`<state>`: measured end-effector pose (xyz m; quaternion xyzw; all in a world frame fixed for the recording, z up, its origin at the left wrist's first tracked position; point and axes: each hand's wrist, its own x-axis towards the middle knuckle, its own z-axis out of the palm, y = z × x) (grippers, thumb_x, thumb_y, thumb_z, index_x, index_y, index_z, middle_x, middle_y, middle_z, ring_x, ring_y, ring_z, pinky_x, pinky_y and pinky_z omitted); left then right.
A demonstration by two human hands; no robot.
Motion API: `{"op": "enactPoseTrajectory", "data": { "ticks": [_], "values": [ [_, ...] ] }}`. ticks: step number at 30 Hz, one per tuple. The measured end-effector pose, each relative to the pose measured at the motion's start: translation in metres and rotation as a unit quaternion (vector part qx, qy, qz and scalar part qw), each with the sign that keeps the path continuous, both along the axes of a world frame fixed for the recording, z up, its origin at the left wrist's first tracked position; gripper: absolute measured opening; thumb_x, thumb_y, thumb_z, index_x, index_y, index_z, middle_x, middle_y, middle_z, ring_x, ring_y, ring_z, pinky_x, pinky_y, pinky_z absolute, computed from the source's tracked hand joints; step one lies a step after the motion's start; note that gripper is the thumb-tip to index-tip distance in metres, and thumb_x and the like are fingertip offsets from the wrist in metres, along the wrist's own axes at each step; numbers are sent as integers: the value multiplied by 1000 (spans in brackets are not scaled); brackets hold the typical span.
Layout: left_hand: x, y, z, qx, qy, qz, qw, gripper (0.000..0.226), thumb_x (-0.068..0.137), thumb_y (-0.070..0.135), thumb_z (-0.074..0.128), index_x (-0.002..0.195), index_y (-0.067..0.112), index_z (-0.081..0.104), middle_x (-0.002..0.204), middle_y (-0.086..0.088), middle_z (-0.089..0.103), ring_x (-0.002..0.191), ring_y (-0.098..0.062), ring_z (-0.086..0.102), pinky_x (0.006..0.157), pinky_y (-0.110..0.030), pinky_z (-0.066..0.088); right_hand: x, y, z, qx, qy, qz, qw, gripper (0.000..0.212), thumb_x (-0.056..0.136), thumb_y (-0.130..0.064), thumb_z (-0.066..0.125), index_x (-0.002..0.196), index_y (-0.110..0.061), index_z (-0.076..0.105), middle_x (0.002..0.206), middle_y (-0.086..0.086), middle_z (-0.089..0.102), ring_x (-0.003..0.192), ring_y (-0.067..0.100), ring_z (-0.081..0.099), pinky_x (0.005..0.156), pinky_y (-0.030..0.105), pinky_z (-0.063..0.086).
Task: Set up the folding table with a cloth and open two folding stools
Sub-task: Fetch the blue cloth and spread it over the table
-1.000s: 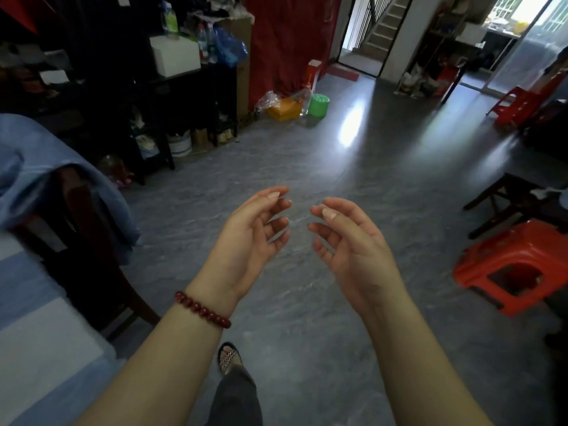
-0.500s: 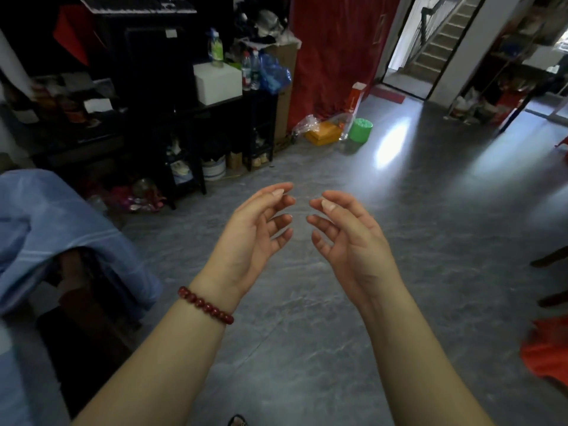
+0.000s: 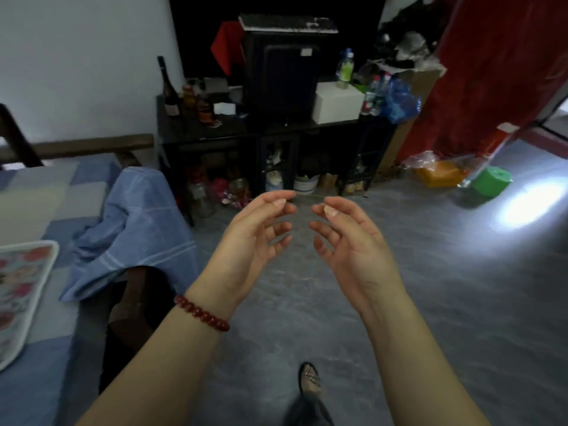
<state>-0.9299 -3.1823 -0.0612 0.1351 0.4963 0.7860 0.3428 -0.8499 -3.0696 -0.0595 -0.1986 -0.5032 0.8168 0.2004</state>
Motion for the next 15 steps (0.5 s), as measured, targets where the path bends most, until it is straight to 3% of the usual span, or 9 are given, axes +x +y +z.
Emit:
{"op": "enactPoseTrajectory", "data": {
  "ticks": [9, 15],
  "values": [
    [-74, 69, 6, 22, 1, 139, 990, 25, 72, 30, 56, 93, 24, 67, 82, 7, 63, 70, -6, 56, 74, -26, 45, -110, 84, 15, -2, 28, 144, 989, 19, 88, -7, 55, 83, -22, 66, 80, -6, 71, 74, 9, 62, 69, 23, 44],
    [-96, 91, -5, 17, -29, 254, 967, 23, 71, 27, 56, 91, 23, 67, 77, 8, 65, 69, -6, 57, 76, -28, 44, -163, 107, 0, -2, 2, 238, 971, 18, 88, -9, 56, 84, -24, 66, 85, -5, 71, 78, 10, 62, 72, 25, 45]
  ]
}}
